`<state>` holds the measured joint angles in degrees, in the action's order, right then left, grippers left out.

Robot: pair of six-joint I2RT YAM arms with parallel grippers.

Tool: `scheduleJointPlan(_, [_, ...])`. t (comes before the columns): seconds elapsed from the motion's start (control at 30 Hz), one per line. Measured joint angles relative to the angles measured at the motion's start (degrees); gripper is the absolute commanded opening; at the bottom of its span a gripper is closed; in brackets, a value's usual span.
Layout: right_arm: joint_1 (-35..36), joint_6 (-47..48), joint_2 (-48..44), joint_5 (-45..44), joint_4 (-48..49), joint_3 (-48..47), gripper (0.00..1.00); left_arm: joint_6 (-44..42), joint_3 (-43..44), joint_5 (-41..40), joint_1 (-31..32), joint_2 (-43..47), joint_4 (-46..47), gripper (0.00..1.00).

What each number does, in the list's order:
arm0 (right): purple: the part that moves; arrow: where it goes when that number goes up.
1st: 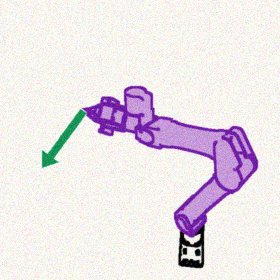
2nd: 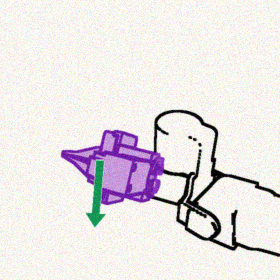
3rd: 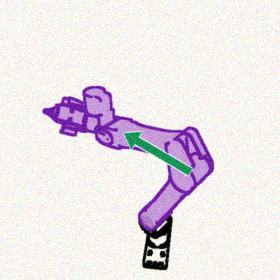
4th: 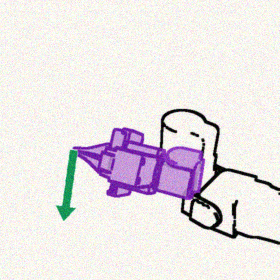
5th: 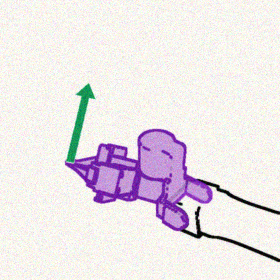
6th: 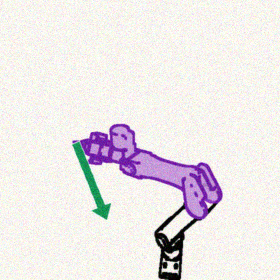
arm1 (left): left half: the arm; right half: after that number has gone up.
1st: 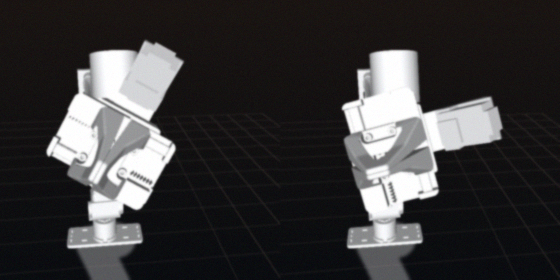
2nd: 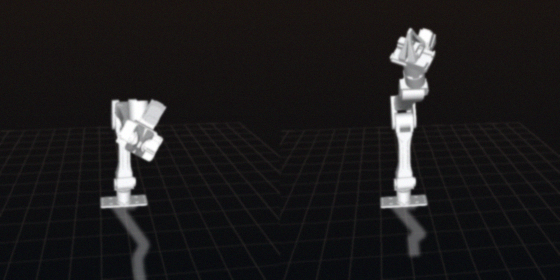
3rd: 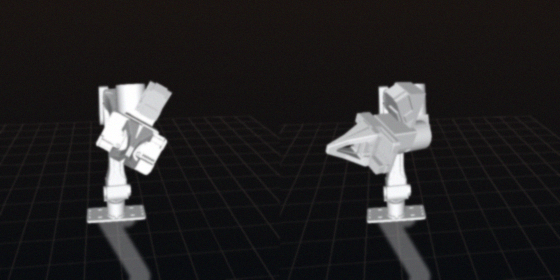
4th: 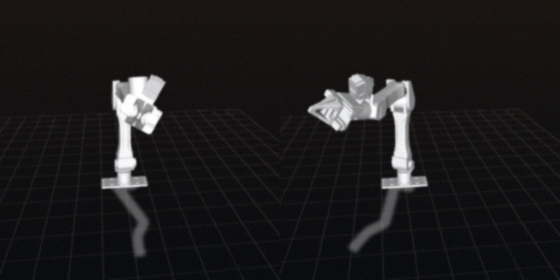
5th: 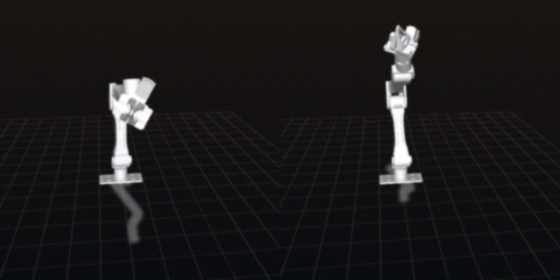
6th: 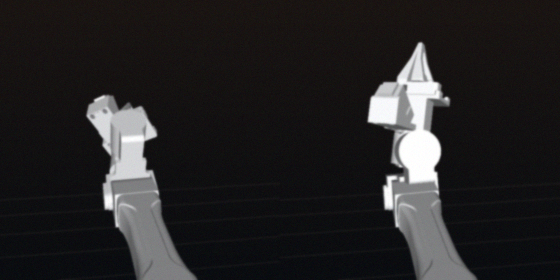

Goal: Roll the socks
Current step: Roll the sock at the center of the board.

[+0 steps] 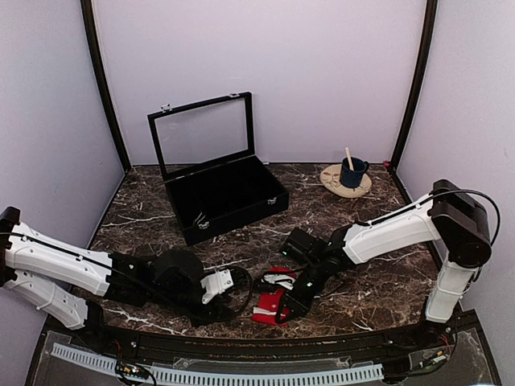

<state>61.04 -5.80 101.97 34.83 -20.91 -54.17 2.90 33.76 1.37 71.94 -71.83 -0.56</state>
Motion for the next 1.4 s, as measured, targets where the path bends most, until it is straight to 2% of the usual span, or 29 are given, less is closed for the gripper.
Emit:
scheduleJointPlan(0.27, [-2.1, -1.0, 2.4, 7.3, -1.4, -0.8, 0.01, -10.2, 5.0, -2.1, 4.0, -11.1, 0.1, 0.41])
scheduleJointPlan(0.47, [-3.0, -1.2, 2.8, 9.6, -2.7, -1.6, 0.01, -17.0, 8.9, -2.4, 4.5, -16.0, 1.1, 0.42])
scheduleJointPlan(1.0, [-3.3, -1.1, 3.6, 12.3, -3.7, -2.2, 0.01, -23.6, 14.1, -0.8, 4.5, -23.6, 2.3, 0.42])
scheduleJointPlan(1.23, [-3.4, -1.0, 3.6, 12.9, -4.2, -2.2, 0.01, -24.3, 16.8, -0.2, 4.5, -27.0, 2.1, 0.24])
scheduleJointPlan(1.4, [-3.4, -0.7, 3.6, 12.9, -4.5, -2.2, 0.03, -24.8, 16.9, 0.8, 4.5, -27.4, 1.6, 0.06])
